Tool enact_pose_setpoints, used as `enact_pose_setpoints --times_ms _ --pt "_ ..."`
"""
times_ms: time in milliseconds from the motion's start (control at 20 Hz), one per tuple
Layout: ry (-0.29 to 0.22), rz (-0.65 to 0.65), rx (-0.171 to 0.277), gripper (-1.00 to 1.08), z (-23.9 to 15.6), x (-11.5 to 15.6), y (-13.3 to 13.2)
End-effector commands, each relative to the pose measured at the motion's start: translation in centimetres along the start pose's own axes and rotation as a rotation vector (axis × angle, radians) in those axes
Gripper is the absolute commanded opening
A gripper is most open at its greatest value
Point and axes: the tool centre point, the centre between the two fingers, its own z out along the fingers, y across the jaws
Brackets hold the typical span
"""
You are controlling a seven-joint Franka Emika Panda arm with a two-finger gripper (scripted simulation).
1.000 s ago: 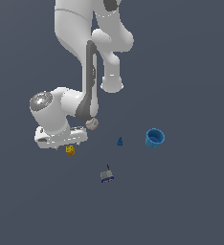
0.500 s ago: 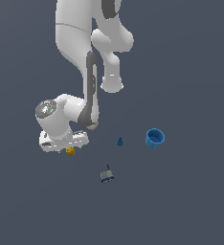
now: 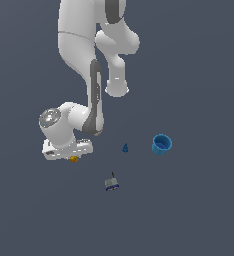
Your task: Pick up a designated object from a clutter of objects.
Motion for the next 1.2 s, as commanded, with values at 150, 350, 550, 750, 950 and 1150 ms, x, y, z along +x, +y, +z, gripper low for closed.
enact_pose_setpoints --times_ms 150,350,550,750,950,1150 --pt "0.000 0.000 0.000 -1.00 0.0 0.0 0.0" --pt "0.000 0.000 0.000 -1.00 0.0 0.0 0.0" --pt "0.000 0.000 0.000 -1.00 -0.6 0.2 -0.6" --pt "0.000 0.000 0.000 -1.00 -1.8 0.7 -2.1" --pt "0.000 0.000 0.000 -1.00 -4.0 1.5 -4.4" --pt "0.001 0.000 0.000 -1.00 -6.9 2.6 -7.6"
